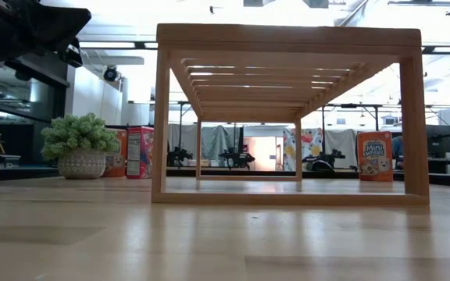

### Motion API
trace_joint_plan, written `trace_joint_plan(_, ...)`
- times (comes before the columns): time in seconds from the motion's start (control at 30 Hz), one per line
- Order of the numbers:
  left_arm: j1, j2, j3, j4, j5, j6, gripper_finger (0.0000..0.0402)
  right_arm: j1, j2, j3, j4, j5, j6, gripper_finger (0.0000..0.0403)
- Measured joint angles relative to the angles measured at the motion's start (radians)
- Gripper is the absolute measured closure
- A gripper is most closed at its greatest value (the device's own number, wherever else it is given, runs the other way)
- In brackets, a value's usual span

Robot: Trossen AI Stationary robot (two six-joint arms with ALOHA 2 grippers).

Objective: Stack cereal on shelf
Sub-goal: Put the green cereal box on the shelf aligned with the other green cereal box

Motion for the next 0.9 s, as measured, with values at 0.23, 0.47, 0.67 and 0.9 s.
trace_joint_plan(0.23,0.0,0.0,0.0,0.0,0.0,0.0,0.0401,0.0,0.0,-0.048,0.042,-0.041,-0.007,0.0068)
trace_joint_plan(0.47,0.0,0.0,0.0,0.0,0.0,0.0,0.0401,0.0,0.001,-0.103,0.071,-0.122,-0.034,0.0068)
trace_joint_plan(0.67,0.0,0.0,0.0,0.0,0.0,0.0,0.0401,0.0,0.001,-0.106,0.085,-0.112,-0.034,0.0068)
trace_joint_plan(0.9,0.0,0.0,0.0,0.0,0.0,0.0,0.0401,0.0,0.027,-0.106,0.097,-0.112,-0.055,0.0068)
